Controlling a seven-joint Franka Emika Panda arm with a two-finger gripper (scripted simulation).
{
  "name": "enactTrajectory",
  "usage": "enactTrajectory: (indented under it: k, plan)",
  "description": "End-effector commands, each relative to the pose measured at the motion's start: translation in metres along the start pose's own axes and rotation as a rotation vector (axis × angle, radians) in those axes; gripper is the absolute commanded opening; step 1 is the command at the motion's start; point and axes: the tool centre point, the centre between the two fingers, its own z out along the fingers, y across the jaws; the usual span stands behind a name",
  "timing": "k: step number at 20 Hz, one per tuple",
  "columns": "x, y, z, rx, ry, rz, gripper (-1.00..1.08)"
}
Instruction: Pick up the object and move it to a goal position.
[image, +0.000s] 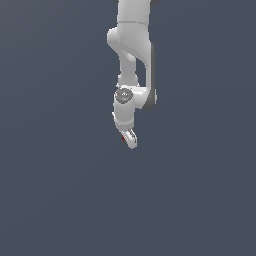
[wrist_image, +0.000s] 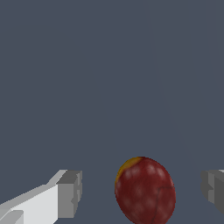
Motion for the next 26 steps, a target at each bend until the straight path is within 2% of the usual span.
enactTrajectory:
  k: [1, 15, 26]
  plan:
    - [0.000, 0.000, 0.001, 0.001, 0.000, 0.000, -1.00]
    - [-0.001, -0.003, -0.003, 0.002, 0.001, 0.000, -1.00]
    - [-0.012, -0.035, -0.055, 0.001, 0.002, 0.000, -1.00]
